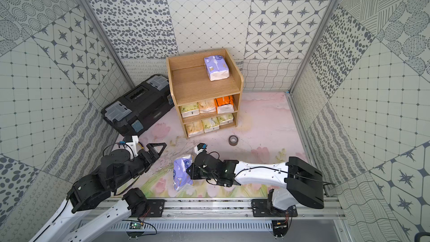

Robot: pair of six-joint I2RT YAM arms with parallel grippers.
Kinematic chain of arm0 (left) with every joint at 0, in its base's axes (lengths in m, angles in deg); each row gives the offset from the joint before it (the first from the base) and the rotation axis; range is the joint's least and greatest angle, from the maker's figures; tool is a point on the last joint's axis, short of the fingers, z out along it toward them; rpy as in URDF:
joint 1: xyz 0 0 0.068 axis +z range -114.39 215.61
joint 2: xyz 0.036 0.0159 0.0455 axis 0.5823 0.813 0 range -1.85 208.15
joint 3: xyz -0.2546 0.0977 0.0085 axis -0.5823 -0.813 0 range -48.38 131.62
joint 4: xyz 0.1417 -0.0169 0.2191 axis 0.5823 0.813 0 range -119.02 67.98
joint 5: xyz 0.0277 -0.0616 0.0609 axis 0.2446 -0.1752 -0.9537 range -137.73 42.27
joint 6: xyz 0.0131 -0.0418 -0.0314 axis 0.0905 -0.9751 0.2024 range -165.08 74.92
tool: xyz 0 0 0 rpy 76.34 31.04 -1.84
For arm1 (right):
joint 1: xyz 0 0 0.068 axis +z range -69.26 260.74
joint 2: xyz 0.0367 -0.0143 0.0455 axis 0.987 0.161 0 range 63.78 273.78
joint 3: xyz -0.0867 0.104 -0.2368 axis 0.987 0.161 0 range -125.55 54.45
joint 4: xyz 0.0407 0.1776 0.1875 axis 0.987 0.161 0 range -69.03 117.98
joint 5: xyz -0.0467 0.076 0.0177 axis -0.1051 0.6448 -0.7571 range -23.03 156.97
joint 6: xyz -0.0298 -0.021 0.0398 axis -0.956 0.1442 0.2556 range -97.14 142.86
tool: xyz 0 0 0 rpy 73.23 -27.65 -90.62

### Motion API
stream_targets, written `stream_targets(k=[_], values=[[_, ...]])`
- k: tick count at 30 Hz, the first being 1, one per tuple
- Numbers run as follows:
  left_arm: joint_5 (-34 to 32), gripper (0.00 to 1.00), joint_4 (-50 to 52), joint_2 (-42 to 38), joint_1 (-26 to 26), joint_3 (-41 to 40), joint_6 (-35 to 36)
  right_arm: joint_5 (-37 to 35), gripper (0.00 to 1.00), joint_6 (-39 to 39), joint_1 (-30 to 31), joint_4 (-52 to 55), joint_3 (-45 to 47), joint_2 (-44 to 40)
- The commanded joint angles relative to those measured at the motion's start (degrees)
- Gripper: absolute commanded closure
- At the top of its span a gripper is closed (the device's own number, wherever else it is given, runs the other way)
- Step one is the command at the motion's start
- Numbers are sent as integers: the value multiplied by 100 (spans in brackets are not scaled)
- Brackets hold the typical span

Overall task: Remove the tissue boxes from the shelf
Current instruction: Place the box of tissues at the center of the board.

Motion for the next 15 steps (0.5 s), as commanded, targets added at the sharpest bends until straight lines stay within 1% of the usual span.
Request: stream_targets(k=[1, 6, 12, 13, 15], values=[[-601, 4, 576, -1, -4, 29, 405, -637, 92, 255, 220, -902, -512, 545], [-502, 5, 612, -70, -6, 1, 268, -760, 90, 662, 351, -1199, -969, 1380], [-414, 5, 676, -192, -9, -82, 90, -583, 90, 1034, 413, -1357, -1368, 2072], [-411, 5, 703, -194, -6, -82, 73, -555, 89, 1033, 409, -1349, -1419, 2152], [-421, 6, 768, -217, -2, -87, 30, -543, 85, 1003, 413, -1298, -1484, 2248]])
